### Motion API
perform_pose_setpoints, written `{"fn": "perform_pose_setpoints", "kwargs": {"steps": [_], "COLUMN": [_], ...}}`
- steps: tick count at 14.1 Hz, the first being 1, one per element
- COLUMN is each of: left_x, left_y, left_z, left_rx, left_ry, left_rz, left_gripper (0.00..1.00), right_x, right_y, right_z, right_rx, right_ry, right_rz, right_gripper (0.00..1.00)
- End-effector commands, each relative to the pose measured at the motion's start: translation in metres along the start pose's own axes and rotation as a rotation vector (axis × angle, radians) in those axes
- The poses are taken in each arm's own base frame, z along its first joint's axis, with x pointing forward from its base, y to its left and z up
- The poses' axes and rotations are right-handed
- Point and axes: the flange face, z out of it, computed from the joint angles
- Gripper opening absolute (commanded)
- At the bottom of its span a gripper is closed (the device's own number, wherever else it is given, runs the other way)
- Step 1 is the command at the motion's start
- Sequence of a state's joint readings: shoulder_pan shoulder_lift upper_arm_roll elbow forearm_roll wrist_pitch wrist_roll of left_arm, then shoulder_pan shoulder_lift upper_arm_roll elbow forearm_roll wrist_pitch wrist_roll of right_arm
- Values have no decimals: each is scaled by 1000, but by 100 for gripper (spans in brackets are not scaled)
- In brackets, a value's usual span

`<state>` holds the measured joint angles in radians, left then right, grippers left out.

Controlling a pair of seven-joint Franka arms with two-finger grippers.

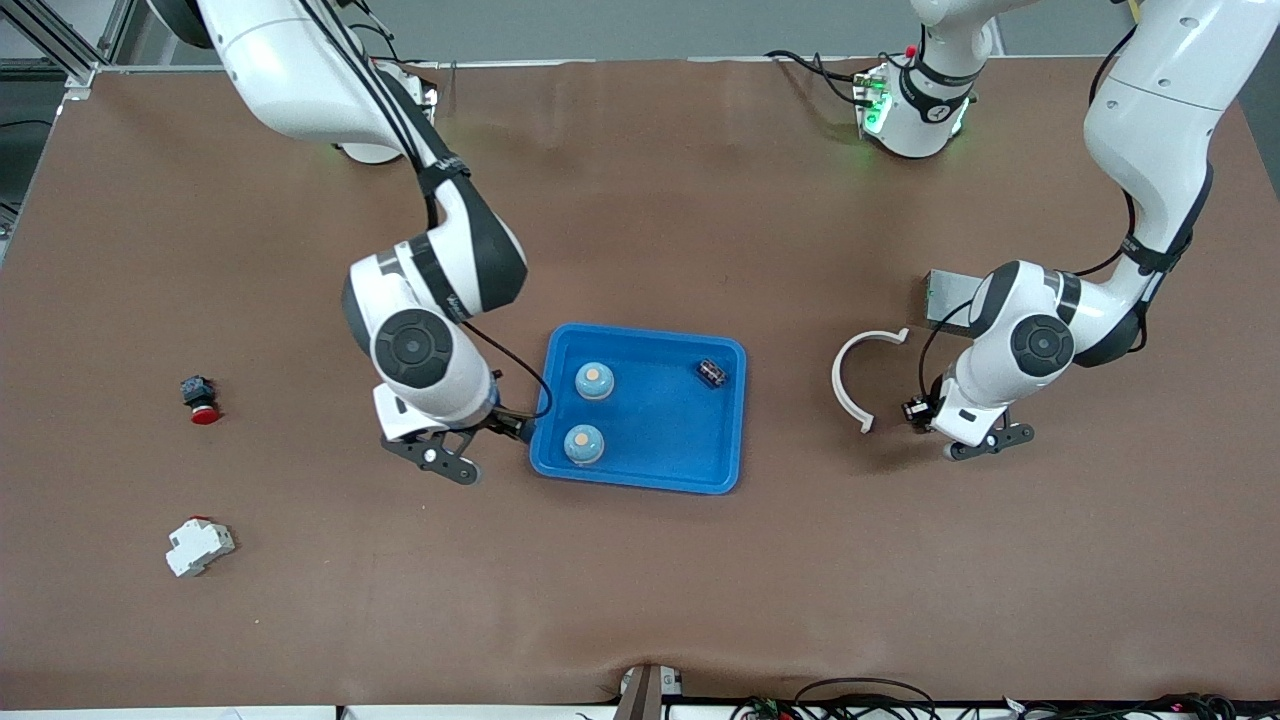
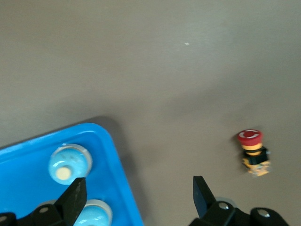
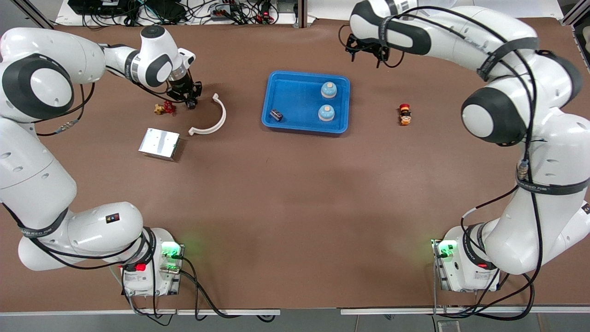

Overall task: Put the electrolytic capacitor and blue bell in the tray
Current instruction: 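Withdraw the right gripper to rest while the left gripper lifts the capacitor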

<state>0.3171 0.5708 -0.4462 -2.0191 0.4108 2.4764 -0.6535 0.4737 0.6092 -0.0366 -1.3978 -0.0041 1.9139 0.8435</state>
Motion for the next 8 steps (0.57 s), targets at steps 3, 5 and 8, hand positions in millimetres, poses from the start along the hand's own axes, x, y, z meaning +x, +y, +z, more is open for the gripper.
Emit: {"fn": "perform_pose_setpoints", "kwargs": {"steps": [3, 5, 8], "left_x": [-1, 3, 0], "left_y": [21, 36, 75], "left_z": [-51, -76, -113], "left_rx": [30, 38, 15], "left_ry": [-52, -104, -137], "left_rz": [-46, -74, -151], "left_gripper": [0, 0, 0], "right_x": [-9, -2, 18], "right_y": [89, 128, 198], "right_z": [-39, -68, -115], "right_rx": [-11, -15, -11], "right_ry": [-19, -40, -69], "right_rz": [-134, -186, -250], "right_gripper": [100, 100, 100]}}
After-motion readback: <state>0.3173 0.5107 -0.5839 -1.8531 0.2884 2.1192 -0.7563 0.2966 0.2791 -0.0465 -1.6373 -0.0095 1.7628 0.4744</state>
